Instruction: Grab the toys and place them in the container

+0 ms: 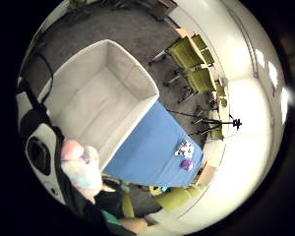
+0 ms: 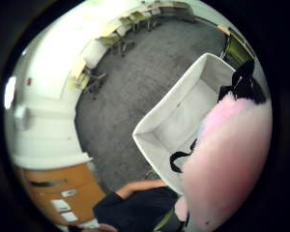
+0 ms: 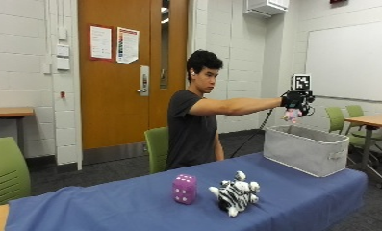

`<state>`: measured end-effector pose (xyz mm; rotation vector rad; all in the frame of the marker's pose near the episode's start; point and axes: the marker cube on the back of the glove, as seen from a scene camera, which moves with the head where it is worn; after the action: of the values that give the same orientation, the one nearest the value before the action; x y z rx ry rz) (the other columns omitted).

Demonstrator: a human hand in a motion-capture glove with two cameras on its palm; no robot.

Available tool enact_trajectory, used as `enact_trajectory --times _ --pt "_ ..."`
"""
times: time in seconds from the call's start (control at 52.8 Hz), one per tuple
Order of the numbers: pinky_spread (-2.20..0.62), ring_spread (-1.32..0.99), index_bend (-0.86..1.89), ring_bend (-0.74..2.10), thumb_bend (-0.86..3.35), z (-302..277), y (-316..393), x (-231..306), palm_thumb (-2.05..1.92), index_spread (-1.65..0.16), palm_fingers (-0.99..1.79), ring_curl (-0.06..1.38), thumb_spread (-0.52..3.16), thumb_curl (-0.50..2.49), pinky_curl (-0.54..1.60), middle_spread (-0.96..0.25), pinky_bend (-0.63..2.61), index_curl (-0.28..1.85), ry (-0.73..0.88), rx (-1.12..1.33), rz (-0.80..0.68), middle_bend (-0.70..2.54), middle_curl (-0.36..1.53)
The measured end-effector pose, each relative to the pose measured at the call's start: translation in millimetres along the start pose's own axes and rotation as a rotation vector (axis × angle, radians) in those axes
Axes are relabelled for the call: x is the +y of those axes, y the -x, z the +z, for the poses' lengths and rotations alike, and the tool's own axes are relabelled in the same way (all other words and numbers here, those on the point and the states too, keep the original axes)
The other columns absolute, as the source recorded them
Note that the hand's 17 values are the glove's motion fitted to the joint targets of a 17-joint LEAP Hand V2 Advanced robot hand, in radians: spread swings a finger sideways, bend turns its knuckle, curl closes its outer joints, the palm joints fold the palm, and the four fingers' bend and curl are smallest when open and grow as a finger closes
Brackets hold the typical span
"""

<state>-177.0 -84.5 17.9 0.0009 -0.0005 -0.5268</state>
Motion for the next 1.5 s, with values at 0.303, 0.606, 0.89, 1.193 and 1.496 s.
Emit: enact_trajectory --times 0.303,0.606,0.89,1.193,1.496 --pt "-0.49 -0.39 0.2 1.27 0.13 15 21 -4 0.55 -0.49 1.19 0.51 0.75 1.2 0.4 -0.43 0.82 1.3 0.025 -0.137 -0.018 0.78 0.86" --pt "-0.34 -0.28 0.07 0.9 -0.13 28 -13 5 0.04 -0.46 -0.06 0.48 0.98 0.92 0.52 -0.32 1.02 1.12 0.176 -0.067 0.146 0.34 0.74" --pt "-0.12 -0.15 0.1 0.53 -0.11 -14 -9 49 -0.13 -0.41 -0.15 0.25 0.99 0.57 0.39 -0.14 0.96 0.78 0.072 0.015 0.148 0.18 0.58" --pt "-0.05 -0.11 0.17 0.4 -0.1 -27 -201 167 -0.12 -0.4 -0.09 0.24 0.98 0.38 0.35 -0.1 0.86 0.63 -0.037 0.061 0.426 0.15 0.48" --pt "-0.02 -0.11 0.43 0.15 -0.12 37 -342 242 -0.17 -0.45 -0.16 0.21 0.9 0.26 0.32 -0.11 0.76 0.64 0.032 0.035 0.676 0.07 0.33"
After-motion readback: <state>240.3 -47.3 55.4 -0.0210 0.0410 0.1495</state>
